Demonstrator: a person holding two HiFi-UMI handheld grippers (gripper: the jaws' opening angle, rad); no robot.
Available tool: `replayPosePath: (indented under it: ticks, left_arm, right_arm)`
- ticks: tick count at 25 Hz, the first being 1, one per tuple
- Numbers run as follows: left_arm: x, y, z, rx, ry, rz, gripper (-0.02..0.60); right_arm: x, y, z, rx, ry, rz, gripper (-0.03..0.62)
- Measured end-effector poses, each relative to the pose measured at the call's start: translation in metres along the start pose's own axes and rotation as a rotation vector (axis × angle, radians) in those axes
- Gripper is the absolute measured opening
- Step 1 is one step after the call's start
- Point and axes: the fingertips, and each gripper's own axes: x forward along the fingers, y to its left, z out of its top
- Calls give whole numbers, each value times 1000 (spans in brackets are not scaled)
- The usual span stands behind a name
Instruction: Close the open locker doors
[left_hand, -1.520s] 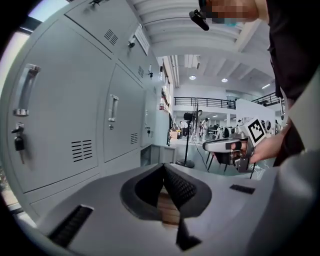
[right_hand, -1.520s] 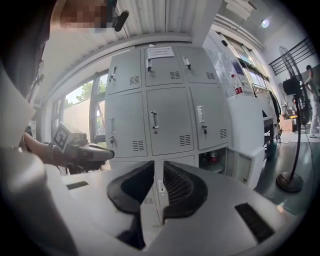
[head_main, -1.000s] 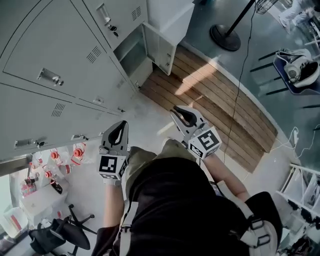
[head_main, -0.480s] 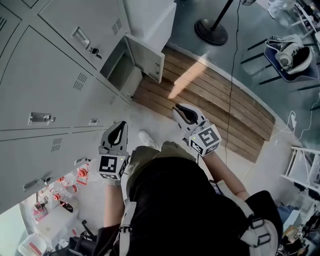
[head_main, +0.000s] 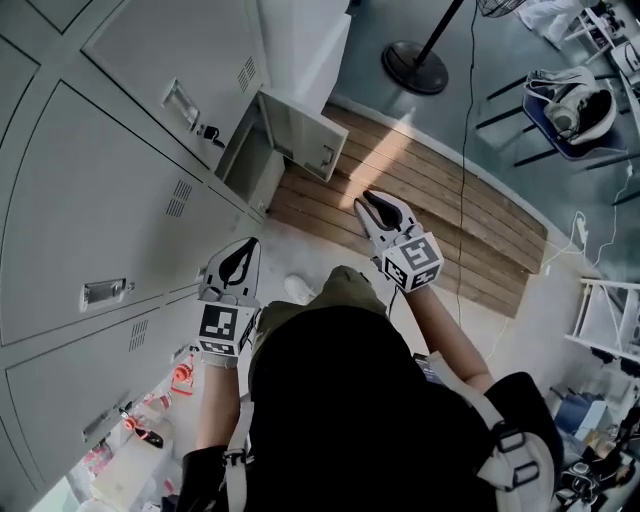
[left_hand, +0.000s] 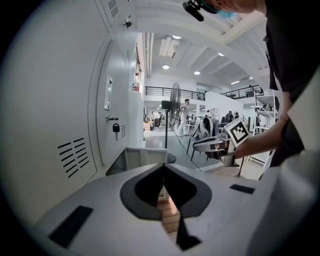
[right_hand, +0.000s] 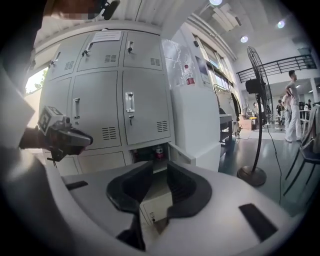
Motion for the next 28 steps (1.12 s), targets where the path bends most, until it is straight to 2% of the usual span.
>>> replayPosePath:
  ticks: [6,14,23,28]
  left_arm:
    - [-7,18,-7,-22,17,10,9]
    - [-10,43,-13,-74,48,104,9]
    - [8,50,-25,-157,98,183,9]
    - [22,50,-26,-162,135,205,9]
  right_arm:
    - [37,-16,-11,-21,50,-20,106]
    - [83,-54,-26,-26,116,-18,138]
    - [126,-93,-39,-64,192,18,155]
    - [142,-107,-42,-74,223,67,160]
